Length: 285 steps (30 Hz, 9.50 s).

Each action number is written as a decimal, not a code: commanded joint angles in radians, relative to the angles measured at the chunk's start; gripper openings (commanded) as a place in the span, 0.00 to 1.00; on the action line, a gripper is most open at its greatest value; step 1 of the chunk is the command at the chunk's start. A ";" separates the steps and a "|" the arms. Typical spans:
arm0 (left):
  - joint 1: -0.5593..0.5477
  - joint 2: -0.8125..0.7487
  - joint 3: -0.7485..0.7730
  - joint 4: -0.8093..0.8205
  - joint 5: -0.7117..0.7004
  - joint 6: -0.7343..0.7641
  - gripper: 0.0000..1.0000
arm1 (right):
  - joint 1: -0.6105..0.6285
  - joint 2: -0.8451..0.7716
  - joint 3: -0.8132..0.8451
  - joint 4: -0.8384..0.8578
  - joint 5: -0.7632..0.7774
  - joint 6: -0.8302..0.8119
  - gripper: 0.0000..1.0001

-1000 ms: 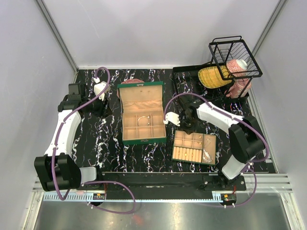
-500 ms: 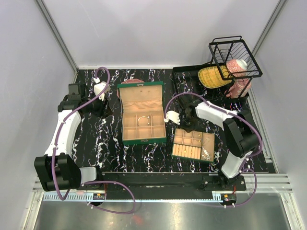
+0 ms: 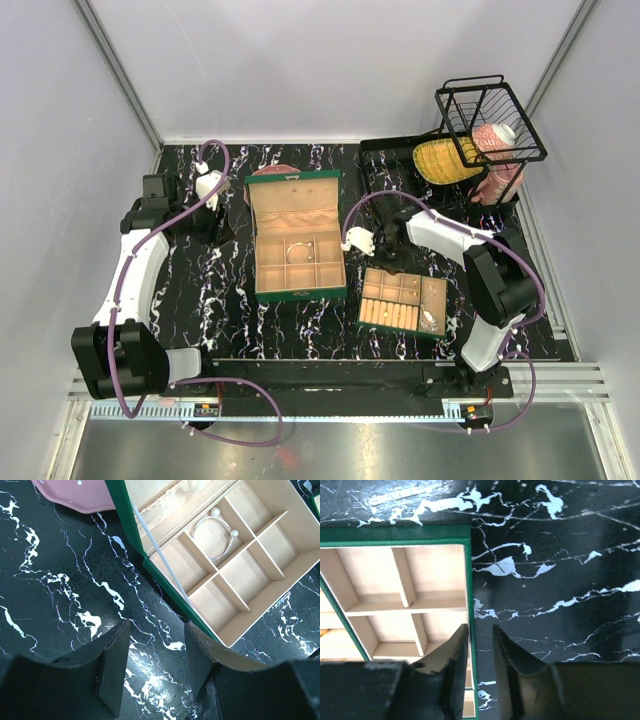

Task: Organize the mixed jewelry

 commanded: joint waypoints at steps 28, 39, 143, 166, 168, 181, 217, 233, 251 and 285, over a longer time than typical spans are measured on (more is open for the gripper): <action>0.007 -0.079 -0.063 0.036 0.082 0.050 0.51 | -0.267 -0.492 -0.314 -0.093 0.108 0.274 0.61; 0.007 -0.099 -0.076 0.037 0.082 0.055 0.51 | -0.361 -0.492 -0.394 -0.016 0.075 0.277 0.63; 0.007 -0.091 -0.126 0.138 -0.018 -0.030 0.50 | -0.230 -0.073 0.412 -0.187 -0.027 1.070 0.00; 0.007 -0.079 -0.160 0.201 -0.087 -0.077 0.49 | 0.027 0.039 0.562 -0.087 0.013 1.329 0.00; 0.007 -0.074 -0.163 0.206 -0.089 -0.076 0.49 | 0.044 0.063 0.574 -0.086 0.032 1.338 0.00; 0.007 -0.079 -0.205 0.252 -0.084 -0.068 0.49 | 0.077 0.194 0.634 -0.107 0.040 1.367 0.00; 0.005 -0.077 -0.264 0.338 -0.093 -0.082 0.49 | 0.158 0.182 0.559 -0.075 0.023 1.398 0.00; 0.007 -0.068 -0.249 0.336 -0.093 -0.091 0.49 | 0.158 0.111 0.487 -0.049 0.034 1.406 0.00; 0.007 -0.060 -0.257 0.344 -0.095 -0.080 0.49 | 0.156 0.060 0.488 -0.050 0.037 1.377 0.00; 0.007 -0.022 -0.266 0.372 -0.082 -0.071 0.49 | 0.132 0.125 0.496 -0.073 0.083 1.367 0.00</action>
